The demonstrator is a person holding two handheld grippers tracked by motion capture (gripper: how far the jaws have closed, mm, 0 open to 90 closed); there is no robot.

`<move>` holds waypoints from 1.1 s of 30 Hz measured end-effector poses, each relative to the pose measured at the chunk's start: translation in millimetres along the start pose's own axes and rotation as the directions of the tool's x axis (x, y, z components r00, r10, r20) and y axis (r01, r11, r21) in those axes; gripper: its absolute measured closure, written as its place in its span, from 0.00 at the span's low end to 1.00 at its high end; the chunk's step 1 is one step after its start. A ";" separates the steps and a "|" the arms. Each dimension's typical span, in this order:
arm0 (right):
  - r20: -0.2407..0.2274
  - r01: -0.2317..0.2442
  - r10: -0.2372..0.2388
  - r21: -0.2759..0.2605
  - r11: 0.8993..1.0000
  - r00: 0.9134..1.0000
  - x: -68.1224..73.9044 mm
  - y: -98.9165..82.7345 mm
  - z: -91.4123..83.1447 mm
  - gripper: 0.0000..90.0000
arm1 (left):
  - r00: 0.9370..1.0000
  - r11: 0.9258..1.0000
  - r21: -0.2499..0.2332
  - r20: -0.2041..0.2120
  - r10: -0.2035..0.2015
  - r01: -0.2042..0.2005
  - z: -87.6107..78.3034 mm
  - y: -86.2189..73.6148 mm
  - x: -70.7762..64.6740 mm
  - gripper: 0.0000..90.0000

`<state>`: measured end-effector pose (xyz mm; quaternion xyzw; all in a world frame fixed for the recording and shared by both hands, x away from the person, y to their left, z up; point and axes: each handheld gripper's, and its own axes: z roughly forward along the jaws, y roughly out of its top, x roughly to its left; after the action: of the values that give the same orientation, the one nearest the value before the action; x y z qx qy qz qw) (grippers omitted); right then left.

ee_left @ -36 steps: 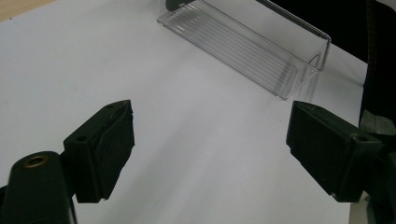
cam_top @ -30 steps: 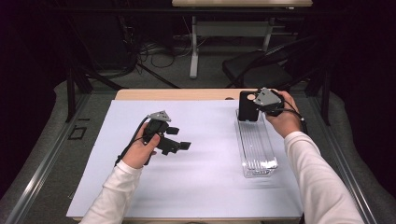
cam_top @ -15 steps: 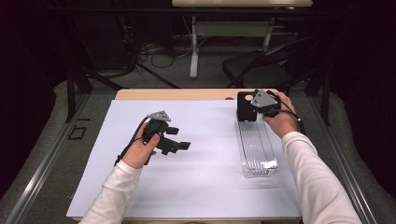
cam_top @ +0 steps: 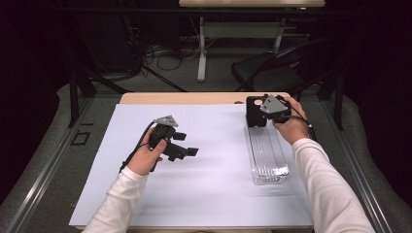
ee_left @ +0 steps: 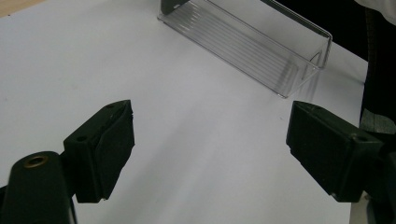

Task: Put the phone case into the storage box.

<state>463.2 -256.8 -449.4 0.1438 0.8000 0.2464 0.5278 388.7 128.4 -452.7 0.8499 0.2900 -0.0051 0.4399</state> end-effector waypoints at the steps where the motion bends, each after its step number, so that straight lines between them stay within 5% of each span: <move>1: -0.001 -0.002 0.002 0.003 1.000 1.000 -0.4 -0.8 -0.3 0.90 | 1.000 1.000 -0.001 -0.001 0.000 0.000 0.0 0.0 0.0 0.17; 12: 0.003 0.027 -0.027 0.019 0.999 1.000 -3.4 -7.9 0.7 0.90 | 1.000 1.000 0.001 0.000 -0.001 0.001 0.0 -0.1 0.3 0.17; 33: 0.006 -0.031 0.031 0.034 0.999 0.999 -8.1 -16.1 4.8 0.84 | 1.000 1.000 0.004 0.001 -0.003 0.003 0.4 -0.3 0.2 0.17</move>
<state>471.3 -273.1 -453.4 0.1659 0.8004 0.2406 0.5234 388.8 128.4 -453.1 0.8504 0.2910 -0.0065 0.4384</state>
